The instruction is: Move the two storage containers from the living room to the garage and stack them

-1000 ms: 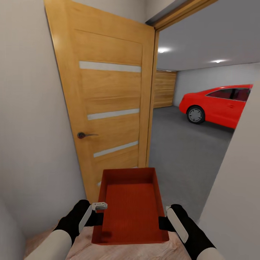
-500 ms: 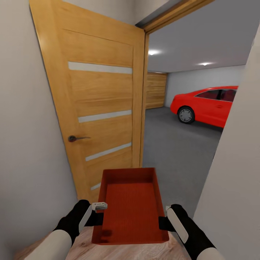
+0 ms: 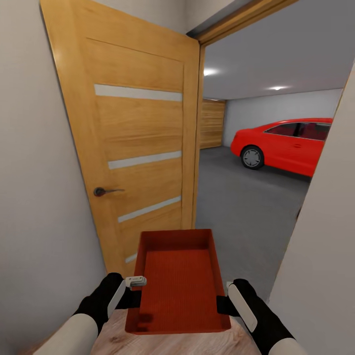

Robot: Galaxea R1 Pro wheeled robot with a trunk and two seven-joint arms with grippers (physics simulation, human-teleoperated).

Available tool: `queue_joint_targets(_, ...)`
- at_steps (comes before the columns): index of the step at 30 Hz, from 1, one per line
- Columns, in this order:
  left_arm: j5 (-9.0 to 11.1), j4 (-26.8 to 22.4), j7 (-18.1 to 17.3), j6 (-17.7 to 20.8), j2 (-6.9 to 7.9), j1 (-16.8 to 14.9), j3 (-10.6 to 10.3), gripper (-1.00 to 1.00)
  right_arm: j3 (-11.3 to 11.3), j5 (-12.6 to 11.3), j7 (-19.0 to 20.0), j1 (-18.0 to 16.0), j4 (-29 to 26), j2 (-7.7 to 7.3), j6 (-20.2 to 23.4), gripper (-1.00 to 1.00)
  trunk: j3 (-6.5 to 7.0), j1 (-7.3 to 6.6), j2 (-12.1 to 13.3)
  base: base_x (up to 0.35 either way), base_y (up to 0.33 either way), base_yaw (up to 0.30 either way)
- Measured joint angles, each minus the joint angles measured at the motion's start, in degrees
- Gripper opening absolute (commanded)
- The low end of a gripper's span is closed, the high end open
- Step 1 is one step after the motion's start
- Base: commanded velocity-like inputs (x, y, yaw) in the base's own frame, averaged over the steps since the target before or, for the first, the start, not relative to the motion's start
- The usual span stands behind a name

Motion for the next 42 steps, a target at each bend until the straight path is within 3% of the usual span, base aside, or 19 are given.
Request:
queue_joint_targets(13, -0.01, 0.00, -0.03, -0.02, 0.01, 0.01, -0.01, -1.00, 0.01, 0.02, -0.01, 0.00, 0.01, 0.01, 0.01, -1.00, 0.00, 0.01, 0.00, 0.061, 0.074, 0.000)
queue_joint_targets(24, 0.01, 0.00, -0.03, -0.02, 0.01, 0.02, 0.01, -1.00, 0.00, 0.09, 0.04, 0.00, -0.01, 0.01, 0.04, -1.00, 0.00, -0.01, -0.01, 0.275, 0.061, 0.000)
queue_joint_targets(32, 0.01, 0.00, -0.03, -0.03, 0.01, 0.02, 0.01, -1.00, 0.00, 0.10, 0.07, 0.00, 0.01, 0.01, 0.03, -1.00, 0.00, 0.01, 0.00, 0.064, 0.003, -0.006)
queue_joint_targets(42, -0.01, 0.02, -0.03, -0.05, 0.00, -0.02, -0.02, -1.00, -0.02, 0.10, 0.07, 0.01, -0.02, 0.00, 0.01, -1.00, 0.36, 0.01, 0.00, 0.002, 0.000, -0.201)
